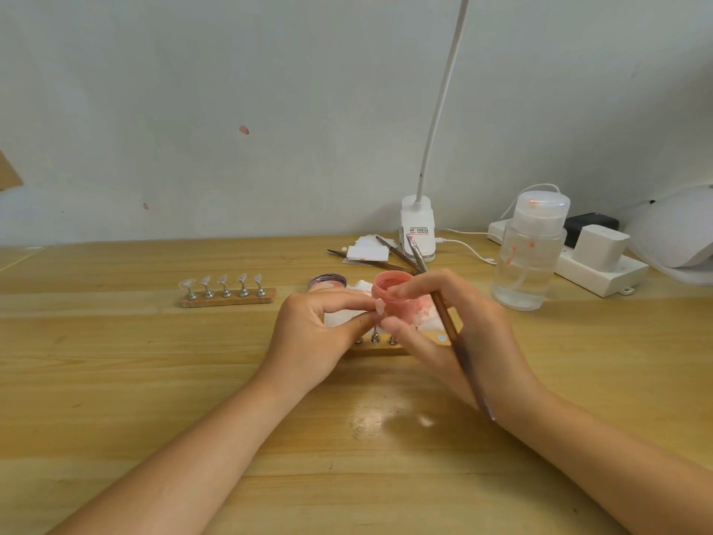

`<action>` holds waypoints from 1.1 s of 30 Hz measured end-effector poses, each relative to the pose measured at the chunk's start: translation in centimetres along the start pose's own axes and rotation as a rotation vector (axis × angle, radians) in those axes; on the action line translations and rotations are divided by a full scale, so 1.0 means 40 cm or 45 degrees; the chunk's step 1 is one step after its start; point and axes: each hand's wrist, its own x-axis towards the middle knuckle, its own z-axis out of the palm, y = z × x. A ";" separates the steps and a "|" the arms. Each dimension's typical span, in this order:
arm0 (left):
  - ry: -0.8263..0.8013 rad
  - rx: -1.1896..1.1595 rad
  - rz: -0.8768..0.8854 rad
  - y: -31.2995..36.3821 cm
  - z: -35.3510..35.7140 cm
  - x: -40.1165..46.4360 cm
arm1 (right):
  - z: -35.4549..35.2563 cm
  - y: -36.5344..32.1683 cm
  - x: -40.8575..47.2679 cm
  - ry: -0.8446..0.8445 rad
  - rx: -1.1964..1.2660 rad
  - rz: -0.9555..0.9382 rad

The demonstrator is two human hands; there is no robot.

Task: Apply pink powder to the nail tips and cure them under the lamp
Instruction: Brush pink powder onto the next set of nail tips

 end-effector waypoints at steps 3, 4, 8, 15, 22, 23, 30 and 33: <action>-0.039 0.045 0.023 0.001 0.000 -0.002 | 0.007 0.012 -0.002 -0.058 -0.033 -0.054; -0.040 0.054 0.005 -0.001 -0.001 -0.002 | 0.007 0.012 -0.001 -0.060 -0.041 -0.064; -0.084 0.075 -0.015 -0.003 -0.001 -0.003 | 0.006 0.014 0.003 -0.062 -0.073 -0.087; -0.129 0.093 0.041 0.004 0.001 -0.007 | -0.001 0.012 0.001 -0.076 -0.071 -0.095; -0.101 0.317 0.016 0.019 -0.002 -0.012 | -0.056 0.029 0.014 -0.014 -0.021 0.068; -0.083 0.344 0.001 0.019 -0.002 -0.012 | -0.067 0.036 0.016 -0.020 -0.043 0.071; -0.114 0.496 -0.148 -0.016 -0.004 -0.011 | -0.104 0.079 0.022 -0.199 -0.142 0.116; -0.121 0.442 -0.233 -0.028 -0.005 -0.008 | -0.105 0.086 0.017 -0.247 -0.140 0.070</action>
